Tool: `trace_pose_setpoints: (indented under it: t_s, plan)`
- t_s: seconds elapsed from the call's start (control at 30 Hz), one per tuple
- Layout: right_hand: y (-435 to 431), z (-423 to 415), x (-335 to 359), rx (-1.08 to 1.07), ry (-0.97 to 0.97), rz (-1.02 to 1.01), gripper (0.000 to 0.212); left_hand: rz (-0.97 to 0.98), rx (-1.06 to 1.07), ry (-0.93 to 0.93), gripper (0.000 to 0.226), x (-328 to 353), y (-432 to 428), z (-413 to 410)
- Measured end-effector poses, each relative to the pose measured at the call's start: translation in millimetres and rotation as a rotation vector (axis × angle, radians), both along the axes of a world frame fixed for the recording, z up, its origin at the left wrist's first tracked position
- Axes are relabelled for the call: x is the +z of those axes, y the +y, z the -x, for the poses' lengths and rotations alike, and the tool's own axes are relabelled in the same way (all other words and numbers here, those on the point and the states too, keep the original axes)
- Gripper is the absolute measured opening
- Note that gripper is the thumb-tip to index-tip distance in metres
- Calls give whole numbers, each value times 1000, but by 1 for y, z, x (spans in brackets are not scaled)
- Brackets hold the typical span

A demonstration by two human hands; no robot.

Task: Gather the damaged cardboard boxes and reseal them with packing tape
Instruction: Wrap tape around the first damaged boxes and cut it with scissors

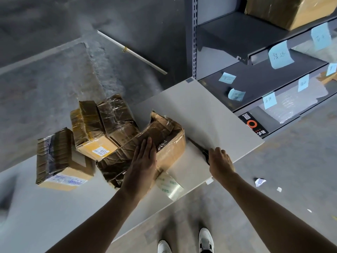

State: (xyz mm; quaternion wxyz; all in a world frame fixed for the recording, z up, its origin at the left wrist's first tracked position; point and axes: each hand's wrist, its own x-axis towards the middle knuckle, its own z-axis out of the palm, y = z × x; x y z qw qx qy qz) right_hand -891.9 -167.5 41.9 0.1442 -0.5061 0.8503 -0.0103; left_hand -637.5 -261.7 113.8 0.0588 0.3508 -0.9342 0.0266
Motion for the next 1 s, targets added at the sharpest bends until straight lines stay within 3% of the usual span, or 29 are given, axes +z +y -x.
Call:
trace_pose_setpoints:
  t_s: [0.27,0.4,0.5,0.6,0.67,0.77,1.0]
  plan:
    - [4,11,17,91,-69,-173,33,50,7,54,78,3,-10,-3]
    - [11,17,33,96,-293,-120,24,58,40,132,76,8,1,-2]
    - [21,26,47,128,-453,-108,25,47,-2,258,55,10,19,-3]
    - [26,40,58,162,-436,-199,49,65,-74,401,27,14,43,-7]
    - [28,50,63,163,-468,-218,45,-17,-64,471,17,12,59,-7]
    - [23,55,74,236,-559,-206,35,-237,159,625,12,-5,82,-11]
    - [-11,40,101,388,-616,-261,36,-773,798,840,38,-31,99,1]
